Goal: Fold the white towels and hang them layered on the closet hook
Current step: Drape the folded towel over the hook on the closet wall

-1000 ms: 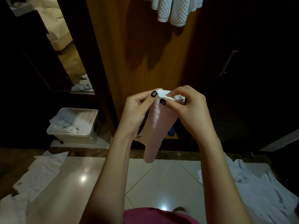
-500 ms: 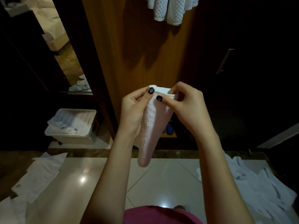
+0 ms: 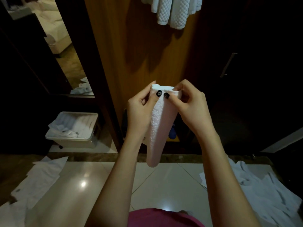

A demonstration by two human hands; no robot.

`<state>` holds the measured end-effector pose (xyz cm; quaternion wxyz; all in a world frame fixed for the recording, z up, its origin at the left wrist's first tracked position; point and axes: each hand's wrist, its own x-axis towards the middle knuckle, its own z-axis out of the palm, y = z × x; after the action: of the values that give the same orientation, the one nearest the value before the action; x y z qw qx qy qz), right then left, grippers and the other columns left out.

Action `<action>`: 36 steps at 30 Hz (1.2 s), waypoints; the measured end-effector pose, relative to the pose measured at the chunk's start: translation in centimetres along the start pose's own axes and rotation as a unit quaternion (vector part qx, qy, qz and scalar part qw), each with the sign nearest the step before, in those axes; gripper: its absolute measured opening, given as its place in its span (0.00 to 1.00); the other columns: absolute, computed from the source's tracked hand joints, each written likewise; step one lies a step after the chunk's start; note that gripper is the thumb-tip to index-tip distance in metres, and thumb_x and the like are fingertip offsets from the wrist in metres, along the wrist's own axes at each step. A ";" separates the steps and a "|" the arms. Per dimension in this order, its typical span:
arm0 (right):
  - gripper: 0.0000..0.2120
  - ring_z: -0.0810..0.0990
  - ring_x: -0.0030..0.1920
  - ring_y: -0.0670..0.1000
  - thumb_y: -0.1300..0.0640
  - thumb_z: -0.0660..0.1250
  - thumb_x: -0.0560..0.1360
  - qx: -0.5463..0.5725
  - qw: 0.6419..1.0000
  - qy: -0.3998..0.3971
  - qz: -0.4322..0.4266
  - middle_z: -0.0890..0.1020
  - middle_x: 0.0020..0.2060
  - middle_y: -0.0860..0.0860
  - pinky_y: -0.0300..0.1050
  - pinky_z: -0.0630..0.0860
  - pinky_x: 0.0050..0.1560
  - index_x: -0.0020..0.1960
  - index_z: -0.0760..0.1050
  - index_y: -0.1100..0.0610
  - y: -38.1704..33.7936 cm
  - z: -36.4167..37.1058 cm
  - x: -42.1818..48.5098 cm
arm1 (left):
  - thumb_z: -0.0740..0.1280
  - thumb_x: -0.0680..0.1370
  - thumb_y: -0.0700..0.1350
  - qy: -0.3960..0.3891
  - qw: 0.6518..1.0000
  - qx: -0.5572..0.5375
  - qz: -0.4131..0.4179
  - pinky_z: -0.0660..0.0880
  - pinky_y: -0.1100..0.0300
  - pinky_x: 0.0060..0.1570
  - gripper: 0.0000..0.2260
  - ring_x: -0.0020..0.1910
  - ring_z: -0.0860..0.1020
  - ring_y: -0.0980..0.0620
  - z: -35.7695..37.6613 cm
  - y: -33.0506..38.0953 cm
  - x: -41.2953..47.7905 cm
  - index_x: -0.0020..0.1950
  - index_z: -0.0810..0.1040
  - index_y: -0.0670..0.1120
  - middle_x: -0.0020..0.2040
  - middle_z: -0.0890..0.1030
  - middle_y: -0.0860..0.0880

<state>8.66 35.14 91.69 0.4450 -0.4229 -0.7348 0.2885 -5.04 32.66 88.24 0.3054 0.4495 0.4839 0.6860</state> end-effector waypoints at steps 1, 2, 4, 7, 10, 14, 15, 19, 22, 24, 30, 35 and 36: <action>0.06 0.76 0.37 0.46 0.55 0.69 0.77 0.009 1.000 0.010 0.001 0.78 0.38 0.48 0.43 0.71 0.34 0.45 0.72 0.53 0.0 0.1 0.2 | 0.67 0.80 0.42 0.007 1.000 0.006 0.009 0.76 0.67 0.54 0.16 0.59 0.79 0.61 0.2 0.0 0.1 0.67 0.76 0.42 0.56 0.80 0.59; 0.06 0.77 0.38 0.43 0.55 0.70 0.77 0.026 0.999 0.022 0.006 0.78 0.39 0.47 0.41 0.72 0.34 0.47 0.72 0.53 0.1 0.2 0.3 | 0.66 0.80 0.41 0.019 0.999 0.015 0.023 0.75 0.69 0.53 0.15 0.58 0.78 0.63 0.4 0.1 0.3 0.67 0.77 0.42 0.55 0.80 0.61; 0.10 0.79 0.43 0.38 0.54 0.71 0.76 0.083 0.995 0.039 0.039 0.79 0.44 0.44 0.33 0.74 0.38 0.53 0.71 0.52 0.1 0.6 0.4 | 0.66 0.81 0.41 0.047 0.998 0.018 0.045 0.74 0.71 0.52 0.14 0.57 0.78 0.66 0.9 0.2 0.5 0.66 0.77 0.41 0.53 0.79 0.64; 0.10 0.82 0.51 0.42 0.53 0.71 0.76 0.147 0.984 -0.006 0.096 0.84 0.48 0.48 0.37 0.79 0.47 0.56 0.77 0.53 0.5 0.8 0.6 | 0.66 0.81 0.43 0.075 0.995 0.003 0.060 0.74 0.71 0.53 0.14 0.59 0.77 0.66 1.3 0.7 0.8 0.65 0.78 0.42 0.53 0.79 0.63; 0.06 0.82 0.44 0.50 0.57 0.68 0.78 0.169 0.982 -0.011 0.089 0.84 0.45 0.58 0.44 0.76 0.42 0.52 0.81 0.58 0.7 1.0 0.6 | 0.66 0.80 0.43 0.065 0.995 0.027 0.067 0.74 0.70 0.51 0.13 0.54 0.78 0.67 1.5 0.8 1.0 0.64 0.79 0.43 0.50 0.80 0.62; 0.07 0.78 0.43 0.54 0.60 0.65 0.79 0.167 0.982 0.014 0.081 0.81 0.46 0.63 0.48 0.72 0.43 0.53 0.80 0.60 0.5 1.3 1.1 | 0.67 0.80 0.43 0.059 0.991 0.078 0.087 0.76 0.67 0.53 0.13 0.54 0.79 0.64 1.2 0.7 1.8 0.63 0.80 0.42 0.53 0.81 0.58; 0.07 0.79 0.43 0.56 0.60 0.65 0.79 0.166 0.983 0.017 0.079 0.82 0.46 0.63 0.49 0.73 0.43 0.54 0.80 0.60 0.5 1.4 1.3 | 0.67 0.80 0.43 0.057 0.991 0.082 0.086 0.76 0.68 0.53 0.13 0.54 0.79 0.66 1.1 0.6 2.0 0.63 0.80 0.42 0.53 0.81 0.59; 0.06 0.77 0.42 0.57 0.61 0.66 0.78 0.179 0.980 0.043 0.070 0.80 0.45 0.66 0.51 0.72 0.43 0.51 0.80 0.62 0.4 1.3 2.7 | 0.69 0.78 0.46 0.051 0.992 0.097 0.069 0.73 0.75 0.50 0.08 0.50 0.76 0.73 0.7 -1.0 1.9 0.57 0.75 0.50 0.48 0.77 0.62; 0.05 0.77 0.44 0.54 0.59 0.66 0.78 0.224 0.972 0.043 0.064 0.81 0.41 0.58 0.49 0.72 0.44 0.49 0.80 0.59 0.1 0.3 4.2 | 0.63 0.82 0.43 -0.016 0.997 0.071 0.021 0.71 0.69 0.42 0.05 0.40 0.75 0.66 -0.2 -2.4 2.0 0.47 0.76 0.48 0.41 0.77 0.55; 0.05 0.79 0.44 0.52 0.57 0.66 0.78 0.263 0.962 0.031 0.061 0.82 0.42 0.51 0.46 0.74 0.45 0.49 0.81 0.56 0.1 -0.6 5.3 | 0.63 0.82 0.40 -0.035 0.998 0.054 0.011 0.70 0.70 0.40 0.09 0.38 0.74 0.63 -1.0 -2.5 2.6 0.44 0.78 0.49 0.37 0.78 0.57; 0.11 0.83 0.48 0.52 0.52 0.65 0.79 0.343 0.934 -0.003 0.100 0.84 0.45 0.52 0.51 0.79 0.54 0.51 0.80 0.59 0.2 -2.2 7.7 | 0.68 0.78 0.37 -0.086 0.996 -0.004 0.024 0.74 0.69 0.45 0.10 0.44 0.80 0.63 -0.8 -0.2 3.9 0.48 0.81 0.52 0.42 0.84 0.60; 0.19 0.82 0.52 0.54 0.51 0.64 0.80 0.393 0.909 -0.035 0.138 0.83 0.50 0.56 0.54 0.77 0.60 0.62 0.76 0.65 0.1 -2.9 8.4 | 0.69 0.76 0.39 -0.161 0.987 0.006 0.027 0.74 0.69 0.43 0.07 0.42 0.81 0.61 -0.9 0.9 4.1 0.45 0.84 0.50 0.40 0.84 0.56; 0.19 0.82 0.52 0.54 0.51 0.64 0.80 0.395 0.907 -0.036 0.141 0.83 0.50 0.55 0.53 0.77 0.59 0.62 0.75 0.65 0.1 -3.0 8.5 | 0.70 0.75 0.39 -0.167 0.986 0.005 0.027 0.74 0.70 0.44 0.06 0.43 0.81 0.61 -0.8 0.9 4.0 0.44 0.84 0.49 0.40 0.84 0.56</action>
<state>9.32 42.74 96.44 0.5039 -0.3011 -0.5089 0.6296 -7.42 35.47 90.33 0.3615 0.5722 0.4174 0.6064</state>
